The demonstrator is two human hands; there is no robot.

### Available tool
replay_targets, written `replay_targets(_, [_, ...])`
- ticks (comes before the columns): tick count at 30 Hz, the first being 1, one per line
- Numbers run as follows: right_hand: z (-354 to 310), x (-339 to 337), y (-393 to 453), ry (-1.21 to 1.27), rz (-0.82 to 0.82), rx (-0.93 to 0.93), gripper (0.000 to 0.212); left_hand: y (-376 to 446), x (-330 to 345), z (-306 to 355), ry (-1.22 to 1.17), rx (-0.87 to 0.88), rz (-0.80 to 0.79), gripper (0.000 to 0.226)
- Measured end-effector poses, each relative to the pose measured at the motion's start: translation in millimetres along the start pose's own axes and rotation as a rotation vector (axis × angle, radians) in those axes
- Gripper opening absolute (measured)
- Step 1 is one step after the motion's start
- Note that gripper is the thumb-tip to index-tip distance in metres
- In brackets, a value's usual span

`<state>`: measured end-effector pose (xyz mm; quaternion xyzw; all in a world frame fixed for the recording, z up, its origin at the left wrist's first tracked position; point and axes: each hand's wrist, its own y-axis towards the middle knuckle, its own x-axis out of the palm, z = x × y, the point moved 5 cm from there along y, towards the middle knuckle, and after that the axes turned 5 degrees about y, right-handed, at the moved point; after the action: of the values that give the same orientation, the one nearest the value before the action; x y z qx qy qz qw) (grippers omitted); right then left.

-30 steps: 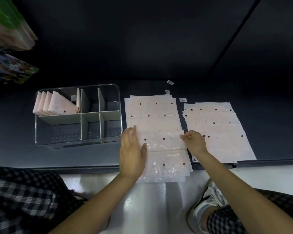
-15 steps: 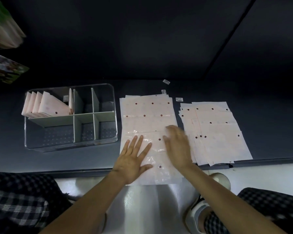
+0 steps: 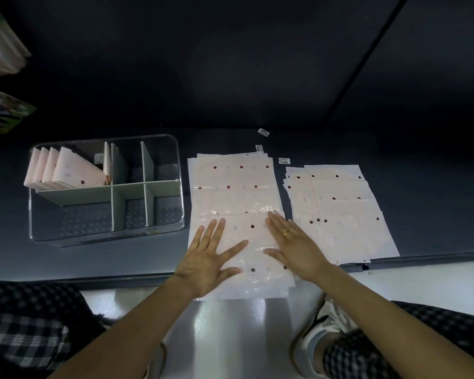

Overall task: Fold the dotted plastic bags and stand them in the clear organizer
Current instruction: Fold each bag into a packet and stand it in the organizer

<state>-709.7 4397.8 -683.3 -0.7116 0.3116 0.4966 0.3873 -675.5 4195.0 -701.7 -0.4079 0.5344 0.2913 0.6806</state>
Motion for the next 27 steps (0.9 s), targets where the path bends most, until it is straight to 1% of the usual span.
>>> replay_targets(1, [0,-8,0,-0.004,0.029,-0.027,0.072,0,0,0,-0.002,0.006,-0.010,0.061])
replay_targets(3, [2,-20,1,-0.040,0.091,-0.100,0.058,2,-2,-1,-0.012,0.005,-0.042,0.064])
replay_targets(4, [4,-24,1,-0.082,0.071,-0.130,0.055,2,-4,0,-0.024,-0.002,-0.062,0.066])
replay_targets(6, [5,-31,1,-0.170,0.013,-0.151,0.057,3,-8,1,-0.056,-0.033,-0.096,0.066])
replay_targets(7, [4,-38,1,-0.212,0.051,-0.186,0.052,2,-11,2,-0.068,-0.061,-0.103,0.064])
replay_targets(8, [2,-45,0,-0.248,0.112,-0.229,0.044,2,-14,3,-0.076,-0.089,-0.089,0.061])
replay_targets(10, [-11,-58,-7,-0.266,0.247,-0.320,0.029,-2,-24,9,-0.076,-0.124,-0.007,0.059])
replay_targets(12, [-29,-63,-18,-0.241,0.318,-0.390,0.019,-8,-32,17,-0.093,-0.132,0.093,0.057])
replay_targets(14, [-51,-64,-29,-0.226,0.354,-0.434,0.015,-14,-34,25,-0.157,-0.136,0.146,0.053])
replay_targets(17, [-90,-58,-43,-0.201,0.416,-0.490,0.014,-25,-34,33,-0.192,-0.195,0.178,0.037])
replay_targets(19, [-115,-49,-50,-0.172,0.390,-0.506,0.015,-32,-37,35,-0.193,-0.254,0.204,0.027])
replay_targets(22, [-131,-38,-54,-0.052,0.310,-0.462,0.011,-40,-26,30,-0.281,-0.263,0.200,0.030])
replay_targets(24, [-123,-36,-52,0.089,0.252,-0.405,0.023,-45,-23,24,-0.370,-0.271,0.209,0.035])
replay_targets(25, [-115,-35,-49,0.192,0.191,-0.353,0.031,-47,-23,22,-0.411,-0.276,0.218,0.036])
replay_targets(27, [-93,-34,-42,0.410,0.054,-0.172,0.042,-49,-25,17,-0.550,-0.318,0.239,0.031])
